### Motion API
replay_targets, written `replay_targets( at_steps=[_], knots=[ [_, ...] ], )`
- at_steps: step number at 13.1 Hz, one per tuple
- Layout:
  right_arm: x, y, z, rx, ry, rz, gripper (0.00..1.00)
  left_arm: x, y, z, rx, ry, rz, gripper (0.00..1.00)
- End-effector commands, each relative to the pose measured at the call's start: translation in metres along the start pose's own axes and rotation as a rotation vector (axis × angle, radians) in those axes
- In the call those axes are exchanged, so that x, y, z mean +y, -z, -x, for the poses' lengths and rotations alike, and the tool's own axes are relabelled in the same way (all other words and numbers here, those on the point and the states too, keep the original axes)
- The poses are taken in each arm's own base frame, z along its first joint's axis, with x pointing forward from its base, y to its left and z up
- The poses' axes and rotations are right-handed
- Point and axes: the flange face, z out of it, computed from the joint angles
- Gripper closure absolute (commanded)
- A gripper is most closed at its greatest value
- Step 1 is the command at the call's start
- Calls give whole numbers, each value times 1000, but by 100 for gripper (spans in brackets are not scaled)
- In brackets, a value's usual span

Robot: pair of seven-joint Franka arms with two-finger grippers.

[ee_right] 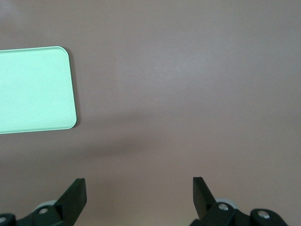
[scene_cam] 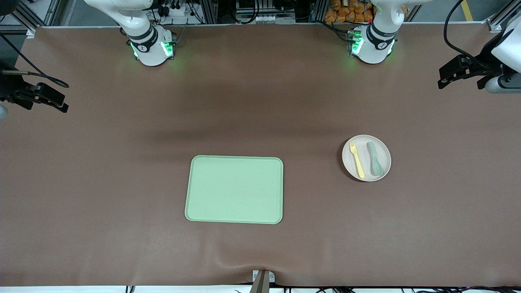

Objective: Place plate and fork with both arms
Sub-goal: 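Move the left gripper toward the white plate with spoon and fork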

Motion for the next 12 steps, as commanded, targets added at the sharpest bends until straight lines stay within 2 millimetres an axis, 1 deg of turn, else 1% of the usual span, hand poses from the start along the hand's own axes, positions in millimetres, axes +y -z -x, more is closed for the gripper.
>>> replay_targets(
  at_steps=[1,3,4,5,6,7,9,10,11,12],
  knots=[
    [5,3,-2,-6,2,-11,0,1,2,7,-2,7,-28,0],
    [5,3,-2,-6,2,-11,0,-1,1,4,2,5,-69,0],
    [5,3,-2,-6,2,-11,0,-6,-4,-6,-7,9,-67,0],
    [5,3,-2,-4,2,-11,0,-5,-8,-11,-15,6,-64,0],
    [5,3,-2,-6,2,-11,0,-8,-19,-20,-33,1,-51,0],
    [4,3,-2,-6,4,-11,0,-9,-37,-32,-63,10,-43,0],
    [4,2,-2,-6,4,-11,0,-8,-69,-56,-62,14,-31,0],
    [1,-2,-6,-14,8,-11,0,-7,-88,-64,-52,15,-4,0],
    [-1,-2,-6,-11,15,-11,0,-10,-109,-70,-37,26,28,0],
    [-5,-8,-10,-20,21,-11,0,-10,-134,-73,-39,29,30,0]
  ],
)
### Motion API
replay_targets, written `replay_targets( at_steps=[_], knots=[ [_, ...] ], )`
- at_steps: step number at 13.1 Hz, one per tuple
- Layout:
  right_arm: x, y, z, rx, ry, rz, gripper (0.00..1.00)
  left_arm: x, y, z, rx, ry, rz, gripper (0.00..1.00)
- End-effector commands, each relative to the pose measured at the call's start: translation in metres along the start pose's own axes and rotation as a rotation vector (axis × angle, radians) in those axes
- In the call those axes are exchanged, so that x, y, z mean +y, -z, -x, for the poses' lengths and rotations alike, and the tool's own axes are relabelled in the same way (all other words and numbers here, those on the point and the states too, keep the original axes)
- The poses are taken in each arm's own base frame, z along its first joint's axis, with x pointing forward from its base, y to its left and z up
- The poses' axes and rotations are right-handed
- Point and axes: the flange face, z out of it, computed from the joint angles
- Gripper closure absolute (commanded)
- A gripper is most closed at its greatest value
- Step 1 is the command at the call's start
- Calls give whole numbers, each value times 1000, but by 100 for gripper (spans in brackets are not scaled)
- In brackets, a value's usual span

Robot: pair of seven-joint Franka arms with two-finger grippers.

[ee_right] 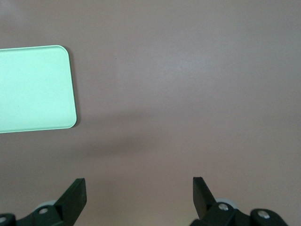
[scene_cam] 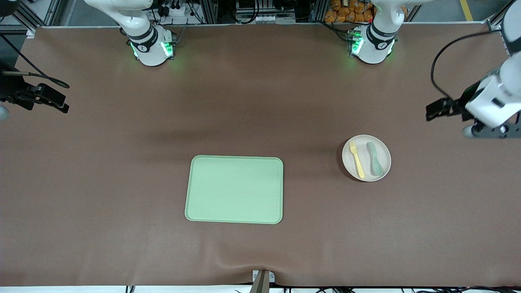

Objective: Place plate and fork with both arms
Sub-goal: 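Move the left gripper toward the white plate with spoon and fork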

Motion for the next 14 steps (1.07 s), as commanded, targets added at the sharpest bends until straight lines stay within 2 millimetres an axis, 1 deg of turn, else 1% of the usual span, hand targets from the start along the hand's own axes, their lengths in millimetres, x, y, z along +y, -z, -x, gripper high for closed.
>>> replay_targets(
  at_steps=[1,2,3,5,6,8,9,10,11,12,13,14],
  knots=[
    [-5,-7,-9,-17,18,-11,0,-3,-65,-5,12,10,27,0],
    [-4,-7,-9,-18,16,-11,0,-3,-101,-5,35,10,27,0],
    [-2,-8,-9,-22,10,-17,0,-5,-129,-4,61,16,30,0],
    [-1,-8,-9,-25,9,-17,0,-19,-183,-2,71,43,35,0],
    [-2,-8,-9,-24,7,-17,0,-21,-206,-1,65,50,40,0],
    [1,-5,-11,-16,6,-18,0,-40,-248,-4,69,79,49,0],
    [2,-3,-11,-14,3,-20,0,-49,-268,-9,83,85,55,0],
    [0,-4,-10,-16,-6,-24,0,-67,-289,-12,85,97,63,3],
    [2,-3,-10,-15,-9,-23,0,-74,-305,-13,79,109,70,9],
    [4,0,-10,-9,-11,-25,0,-73,-315,-14,74,121,83,15],
    [6,3,-10,-2,-9,-24,0,-73,-325,-14,57,151,113,18],
    [5,2,-8,-19,-11,-21,0,-71,-333,-14,44,173,137,18]
  ],
)
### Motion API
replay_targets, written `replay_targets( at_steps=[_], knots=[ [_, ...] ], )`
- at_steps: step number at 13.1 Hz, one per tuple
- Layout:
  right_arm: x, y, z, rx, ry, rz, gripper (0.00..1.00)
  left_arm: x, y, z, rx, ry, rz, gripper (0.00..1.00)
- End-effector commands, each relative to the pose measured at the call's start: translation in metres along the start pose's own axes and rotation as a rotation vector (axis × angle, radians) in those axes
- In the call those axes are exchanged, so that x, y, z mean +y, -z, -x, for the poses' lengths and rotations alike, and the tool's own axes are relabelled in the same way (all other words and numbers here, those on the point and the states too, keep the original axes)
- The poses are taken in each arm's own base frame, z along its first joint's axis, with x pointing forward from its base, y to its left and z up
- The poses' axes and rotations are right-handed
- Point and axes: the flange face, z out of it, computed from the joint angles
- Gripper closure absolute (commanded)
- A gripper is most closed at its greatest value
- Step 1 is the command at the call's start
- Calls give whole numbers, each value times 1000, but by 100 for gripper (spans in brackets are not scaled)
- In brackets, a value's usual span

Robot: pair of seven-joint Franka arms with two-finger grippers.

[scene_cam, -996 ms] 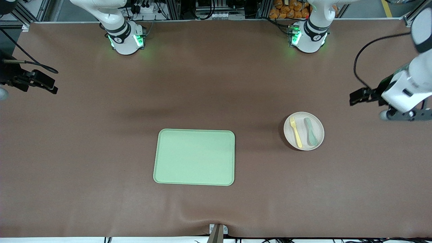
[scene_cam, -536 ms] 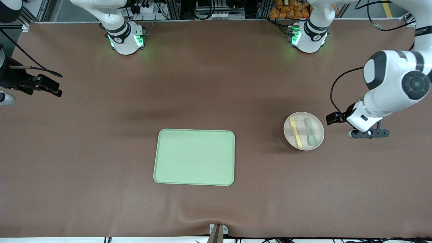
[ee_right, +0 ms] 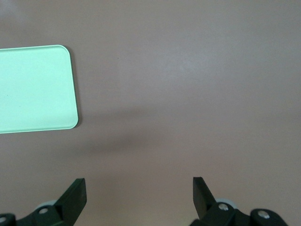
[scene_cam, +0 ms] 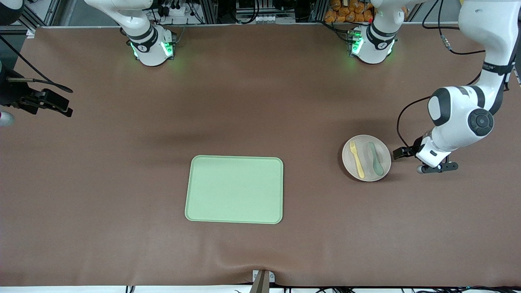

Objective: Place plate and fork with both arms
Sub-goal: 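Move the left gripper toward the white plate with spoon and fork, then lower the left gripper and grasp the white plate's rim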

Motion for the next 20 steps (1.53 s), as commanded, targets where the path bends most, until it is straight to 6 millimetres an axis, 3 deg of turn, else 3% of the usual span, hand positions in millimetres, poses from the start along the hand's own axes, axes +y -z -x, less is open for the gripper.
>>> replay_targets(
  at_steps=[1,5,8,12,20],
  knots=[
    [7,5,0,-22,-7,-13,0,7,-13,1,-14,35,55,18],
    [10,7,0,-18,-11,-18,0,9,-34,4,-25,61,79,25],
    [8,7,0,-18,-9,-23,0,7,-38,5,-30,66,81,42],
    [10,8,1,-18,-11,-21,0,8,-46,7,-47,94,104,44],
    [11,8,0,-18,-11,-21,0,15,-57,9,-67,94,119,70]
  ],
)
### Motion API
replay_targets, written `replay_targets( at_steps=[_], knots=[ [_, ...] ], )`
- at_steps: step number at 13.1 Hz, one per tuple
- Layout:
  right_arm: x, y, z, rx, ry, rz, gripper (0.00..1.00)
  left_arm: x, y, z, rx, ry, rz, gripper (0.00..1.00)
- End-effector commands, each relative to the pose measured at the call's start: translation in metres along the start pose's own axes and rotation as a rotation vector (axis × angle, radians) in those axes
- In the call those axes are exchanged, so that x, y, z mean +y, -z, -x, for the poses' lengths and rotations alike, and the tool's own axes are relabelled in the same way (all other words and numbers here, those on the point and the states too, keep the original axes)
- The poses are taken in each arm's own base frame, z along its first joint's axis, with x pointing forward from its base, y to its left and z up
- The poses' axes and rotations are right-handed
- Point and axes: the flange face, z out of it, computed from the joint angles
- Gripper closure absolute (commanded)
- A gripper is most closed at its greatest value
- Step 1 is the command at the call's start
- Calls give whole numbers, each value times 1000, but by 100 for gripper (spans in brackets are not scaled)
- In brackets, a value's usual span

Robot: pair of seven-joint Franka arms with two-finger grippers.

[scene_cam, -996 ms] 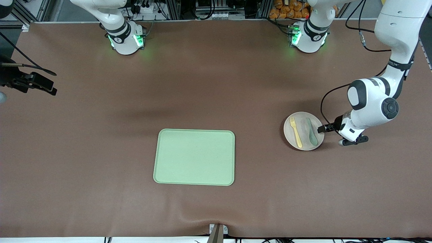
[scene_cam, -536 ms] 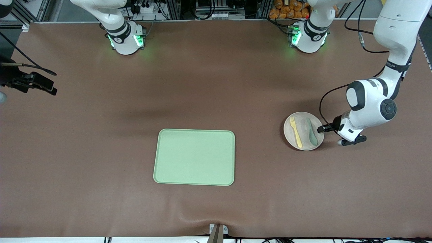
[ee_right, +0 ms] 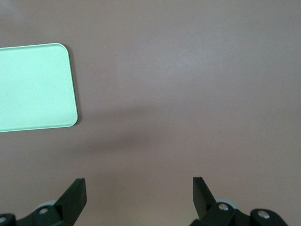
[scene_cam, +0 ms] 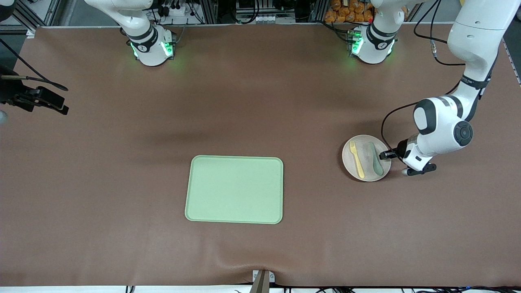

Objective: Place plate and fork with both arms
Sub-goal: 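Lower the left gripper and grasp the white plate's rim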

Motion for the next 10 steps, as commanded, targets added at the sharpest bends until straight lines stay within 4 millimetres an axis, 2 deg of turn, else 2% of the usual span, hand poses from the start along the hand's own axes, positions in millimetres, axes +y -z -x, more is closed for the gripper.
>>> replay_targets(
  at_steps=[1,4,6,8,10],
  knots=[
    [4,5,-1,-4,1,-16,0,-1,-4,0,3,12,20,72],
    [4,4,-1,-6,1,-17,0,6,-7,2,-4,1,23,77],
    [4,4,-2,-6,1,-17,0,8,-10,3,-9,-4,21,86],
    [4,5,-1,-4,1,-17,0,11,-10,3,-7,-10,21,99],
    [5,3,-2,-7,-1,-17,0,20,-8,3,-5,-22,27,100]
  ],
)
